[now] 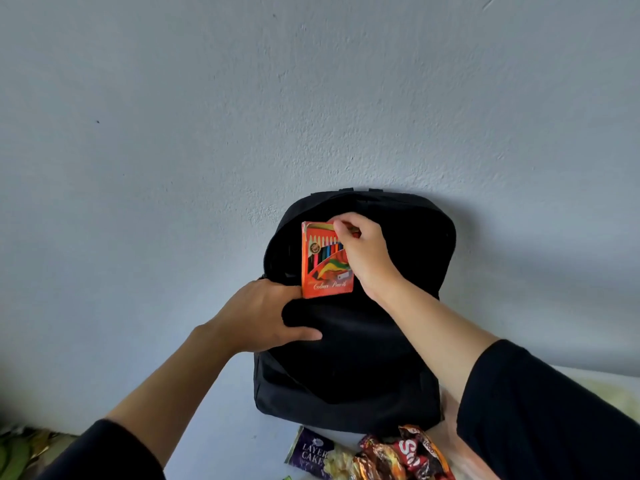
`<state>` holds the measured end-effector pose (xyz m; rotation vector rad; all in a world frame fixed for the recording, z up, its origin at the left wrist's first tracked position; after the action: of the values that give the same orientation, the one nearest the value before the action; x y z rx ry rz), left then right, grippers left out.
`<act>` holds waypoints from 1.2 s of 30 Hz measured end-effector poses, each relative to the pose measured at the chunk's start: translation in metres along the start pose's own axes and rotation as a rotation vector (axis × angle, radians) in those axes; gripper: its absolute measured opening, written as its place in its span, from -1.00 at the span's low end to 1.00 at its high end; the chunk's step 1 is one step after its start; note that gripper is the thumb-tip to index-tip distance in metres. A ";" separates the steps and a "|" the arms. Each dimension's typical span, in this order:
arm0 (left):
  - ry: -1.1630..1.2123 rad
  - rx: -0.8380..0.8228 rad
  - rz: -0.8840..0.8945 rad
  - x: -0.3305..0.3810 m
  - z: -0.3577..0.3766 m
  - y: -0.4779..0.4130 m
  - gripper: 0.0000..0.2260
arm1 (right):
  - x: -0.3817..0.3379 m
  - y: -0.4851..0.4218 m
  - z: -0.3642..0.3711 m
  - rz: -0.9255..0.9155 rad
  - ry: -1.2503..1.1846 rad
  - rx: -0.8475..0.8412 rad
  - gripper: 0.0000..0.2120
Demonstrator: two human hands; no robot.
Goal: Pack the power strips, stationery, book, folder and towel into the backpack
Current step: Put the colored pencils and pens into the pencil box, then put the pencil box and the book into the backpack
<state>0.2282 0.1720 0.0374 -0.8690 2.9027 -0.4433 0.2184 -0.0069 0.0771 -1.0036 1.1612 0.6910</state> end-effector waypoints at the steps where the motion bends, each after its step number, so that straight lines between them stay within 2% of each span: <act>1: 0.062 0.051 -0.026 -0.002 -0.004 0.003 -0.40 | 0.004 0.000 -0.001 -0.049 0.040 0.029 -0.85; 4: 0.128 0.252 -0.164 -0.021 -0.016 0.018 -0.41 | 0.008 -0.001 -0.012 -0.150 0.095 0.152 -0.90; 6: 0.131 0.292 -0.202 -0.033 -0.021 0.025 -0.44 | 0.008 0.000 -0.019 -0.167 0.124 0.185 -0.90; 10: 0.092 0.286 -0.063 -0.024 -0.024 0.021 -0.59 | 0.007 0.009 0.004 -0.273 0.342 0.000 -0.90; 14: 0.087 0.354 -0.035 -0.017 -0.023 0.019 -0.68 | 0.034 0.021 0.038 -0.179 0.559 -0.262 -0.88; 16: 0.060 0.348 -0.027 -0.016 -0.018 0.021 -0.67 | 0.035 0.025 0.036 -0.176 0.556 -0.249 -0.85; 20: 0.003 0.335 -0.002 -0.011 -0.015 0.023 -0.61 | 0.031 0.021 0.013 -0.117 0.300 -0.065 -0.87; 26: -0.013 0.319 -0.027 -0.010 -0.009 0.026 -0.61 | 0.051 0.021 0.031 0.016 0.544 -0.282 -0.81; 28: -0.010 0.324 -0.054 -0.012 -0.005 0.028 -0.61 | 0.051 0.018 0.034 -0.031 0.701 -0.304 -0.77; 31: -0.042 0.348 -0.060 -0.012 -0.003 0.029 -0.61 | 0.035 0.025 0.045 -0.265 1.071 -0.300 -0.74; 33: -0.064 0.359 -0.075 -0.013 -0.002 0.029 -0.62 | 0.026 0.030 0.043 -0.345 1.016 -0.252 -0.77; 36: -0.091 0.369 -0.075 -0.012 -0.003 0.026 -0.63 | 0.017 0.036 0.030 -0.399 0.773 -0.197 -0.85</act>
<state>0.2238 0.2001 0.0329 -0.9103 2.5900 -0.8843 0.2042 0.0342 0.0531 -1.6962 1.4960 0.0768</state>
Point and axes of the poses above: each hand's wrist, its own y-axis away from the middle knuckle, its own z-axis out of the palm, x = y × z, the point moved 7 cm from there along -y, towards the middle knuckle, and after that the axes turned 12 degrees about -y, right-handed, at the moved point
